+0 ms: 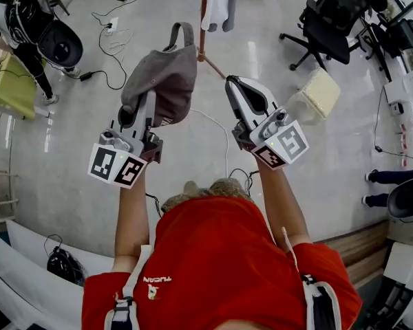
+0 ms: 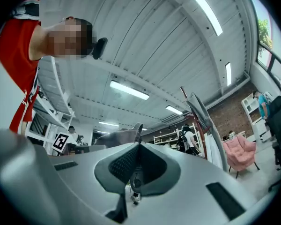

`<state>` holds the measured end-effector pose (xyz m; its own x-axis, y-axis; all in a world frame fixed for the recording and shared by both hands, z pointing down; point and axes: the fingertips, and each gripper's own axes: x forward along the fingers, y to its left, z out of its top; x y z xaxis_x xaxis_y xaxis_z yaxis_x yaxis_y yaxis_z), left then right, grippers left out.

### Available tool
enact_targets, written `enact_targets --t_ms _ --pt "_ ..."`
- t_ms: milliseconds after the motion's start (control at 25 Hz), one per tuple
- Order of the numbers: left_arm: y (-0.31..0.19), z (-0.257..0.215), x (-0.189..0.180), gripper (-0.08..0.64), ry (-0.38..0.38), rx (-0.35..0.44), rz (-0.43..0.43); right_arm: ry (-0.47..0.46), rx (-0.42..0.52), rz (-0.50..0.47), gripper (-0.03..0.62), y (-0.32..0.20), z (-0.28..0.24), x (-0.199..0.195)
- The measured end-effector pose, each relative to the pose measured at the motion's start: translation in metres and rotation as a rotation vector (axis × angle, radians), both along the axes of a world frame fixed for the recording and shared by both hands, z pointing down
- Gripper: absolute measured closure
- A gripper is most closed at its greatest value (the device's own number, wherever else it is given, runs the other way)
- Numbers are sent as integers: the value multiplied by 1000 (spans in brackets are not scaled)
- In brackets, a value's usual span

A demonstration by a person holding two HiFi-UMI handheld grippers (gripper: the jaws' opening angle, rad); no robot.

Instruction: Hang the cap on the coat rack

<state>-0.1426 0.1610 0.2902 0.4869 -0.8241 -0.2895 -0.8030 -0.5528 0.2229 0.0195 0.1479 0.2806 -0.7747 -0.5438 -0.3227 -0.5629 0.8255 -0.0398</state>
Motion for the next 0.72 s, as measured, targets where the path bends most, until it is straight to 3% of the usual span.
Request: enact_targets --t_ms 360,720 --pt "-74 20 -41 538 -21 -37 -9 33 -12 5 569 -46 16 -30" --pt "-225 29 -38 538 -88 -68 -45 -5 10 5 569 -193 19 -13"
